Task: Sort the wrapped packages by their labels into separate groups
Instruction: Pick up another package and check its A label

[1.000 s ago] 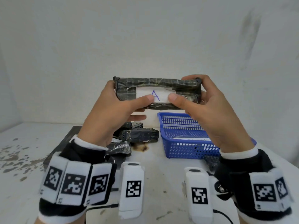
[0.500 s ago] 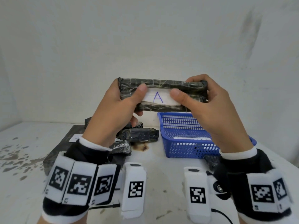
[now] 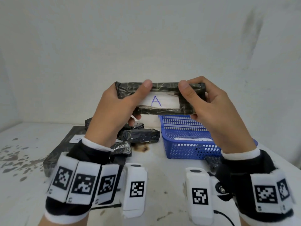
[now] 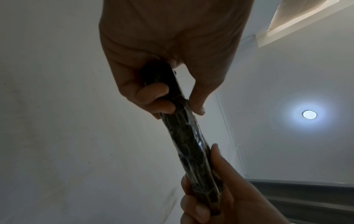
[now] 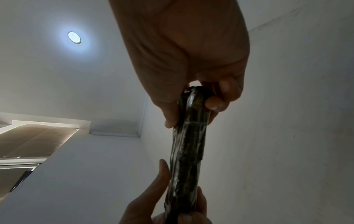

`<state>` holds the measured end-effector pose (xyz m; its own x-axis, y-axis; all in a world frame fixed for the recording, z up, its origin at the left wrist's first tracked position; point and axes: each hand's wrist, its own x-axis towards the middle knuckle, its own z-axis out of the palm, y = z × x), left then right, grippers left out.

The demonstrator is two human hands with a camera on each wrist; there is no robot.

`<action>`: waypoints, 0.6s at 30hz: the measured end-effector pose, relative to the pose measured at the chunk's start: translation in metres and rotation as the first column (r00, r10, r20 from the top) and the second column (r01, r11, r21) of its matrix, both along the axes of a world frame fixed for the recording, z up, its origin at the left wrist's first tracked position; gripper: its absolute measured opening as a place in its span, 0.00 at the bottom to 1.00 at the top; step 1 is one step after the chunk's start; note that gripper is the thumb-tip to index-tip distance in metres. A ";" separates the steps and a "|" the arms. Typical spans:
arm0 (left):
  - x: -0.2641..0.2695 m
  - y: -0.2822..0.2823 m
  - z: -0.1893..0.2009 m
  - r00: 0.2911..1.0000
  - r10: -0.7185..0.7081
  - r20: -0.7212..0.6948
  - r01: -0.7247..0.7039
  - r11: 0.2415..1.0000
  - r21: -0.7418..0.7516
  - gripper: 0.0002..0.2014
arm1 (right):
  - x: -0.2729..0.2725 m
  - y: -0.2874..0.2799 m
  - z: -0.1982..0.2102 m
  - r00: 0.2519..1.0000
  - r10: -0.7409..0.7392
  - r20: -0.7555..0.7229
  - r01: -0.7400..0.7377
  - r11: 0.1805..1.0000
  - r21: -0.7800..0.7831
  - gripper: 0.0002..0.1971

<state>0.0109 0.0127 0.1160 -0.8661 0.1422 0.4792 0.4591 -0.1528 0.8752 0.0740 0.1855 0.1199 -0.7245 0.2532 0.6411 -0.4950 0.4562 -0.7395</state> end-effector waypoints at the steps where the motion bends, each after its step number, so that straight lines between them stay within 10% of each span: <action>1: 0.000 0.001 -0.001 1.000 0.012 -0.001 -0.012 1.000 -0.002 0.17 | 0.000 0.000 0.000 1.000 0.004 -0.001 -0.004 1.000 0.008 0.12; 18: -0.003 0.040 -0.017 0.997 -0.042 0.072 0.050 0.991 -0.122 0.28 | 0.014 0.066 0.004 0.995 -0.073 0.073 0.064 0.991 0.118 0.07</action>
<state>0.0079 0.0525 0.0988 -0.8876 0.2373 0.3948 0.3921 -0.0608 0.9179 0.0884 0.2519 0.1243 -0.7561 0.2311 0.6123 -0.4038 0.5714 -0.7145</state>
